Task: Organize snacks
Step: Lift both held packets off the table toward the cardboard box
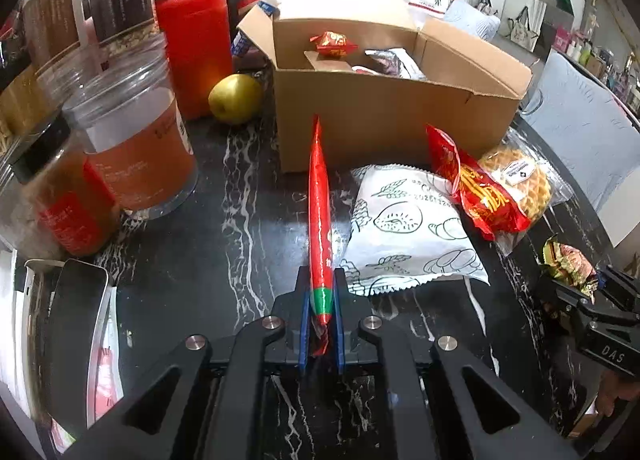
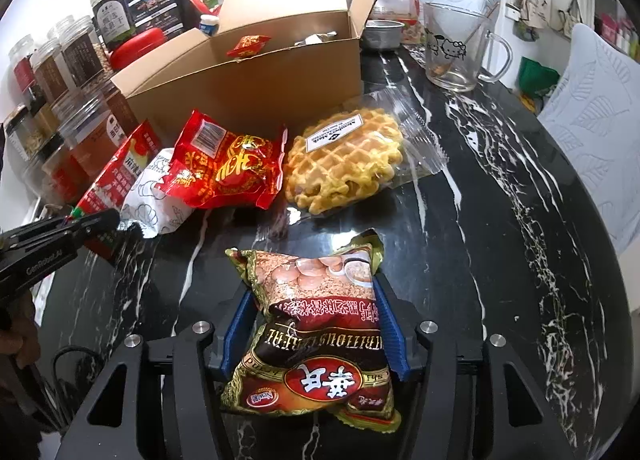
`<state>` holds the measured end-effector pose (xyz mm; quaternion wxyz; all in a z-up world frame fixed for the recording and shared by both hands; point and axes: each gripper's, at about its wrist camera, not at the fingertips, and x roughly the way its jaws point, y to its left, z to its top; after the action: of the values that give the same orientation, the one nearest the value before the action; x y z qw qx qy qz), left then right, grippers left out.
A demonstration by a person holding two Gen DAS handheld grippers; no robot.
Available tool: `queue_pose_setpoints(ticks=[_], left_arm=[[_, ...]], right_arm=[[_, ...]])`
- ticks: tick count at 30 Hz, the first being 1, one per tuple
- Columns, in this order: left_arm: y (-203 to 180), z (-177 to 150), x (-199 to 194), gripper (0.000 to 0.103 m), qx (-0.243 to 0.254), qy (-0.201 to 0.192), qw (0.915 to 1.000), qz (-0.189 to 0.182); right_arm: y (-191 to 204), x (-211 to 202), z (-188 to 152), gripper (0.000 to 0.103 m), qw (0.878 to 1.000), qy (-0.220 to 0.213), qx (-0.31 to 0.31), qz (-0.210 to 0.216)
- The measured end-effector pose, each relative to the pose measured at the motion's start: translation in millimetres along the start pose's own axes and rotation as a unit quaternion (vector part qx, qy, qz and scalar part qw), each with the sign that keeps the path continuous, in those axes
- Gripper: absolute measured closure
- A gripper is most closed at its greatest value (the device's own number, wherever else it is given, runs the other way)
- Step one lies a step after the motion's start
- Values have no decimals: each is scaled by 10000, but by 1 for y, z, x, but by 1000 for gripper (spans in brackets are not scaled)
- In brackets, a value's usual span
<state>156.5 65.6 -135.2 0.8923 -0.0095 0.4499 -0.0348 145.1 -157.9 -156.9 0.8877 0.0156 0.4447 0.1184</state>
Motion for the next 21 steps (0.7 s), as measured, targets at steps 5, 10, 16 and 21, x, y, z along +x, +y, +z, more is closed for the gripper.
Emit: queue_pose_setpoints(ticks=[5, 10, 16, 21], left_arm=[[-1, 0, -6, 93, 47, -42, 10000, 3], [-4, 1, -28, 93, 193, -364, 9991, 85], [-1, -4, -44, 94, 128, -489, 9987, 40], [0, -8, -61, 94, 123, -721, 9973, 2]], right_arm=[[2, 0, -1, 47, 9999, -82, -69, -30], [3, -2, -2, 56, 9998, -217, 28, -14], [11, -6, -4, 57, 9993, -201, 103, 287], [20, -15, -7, 57, 9983, -321, 92, 469]])
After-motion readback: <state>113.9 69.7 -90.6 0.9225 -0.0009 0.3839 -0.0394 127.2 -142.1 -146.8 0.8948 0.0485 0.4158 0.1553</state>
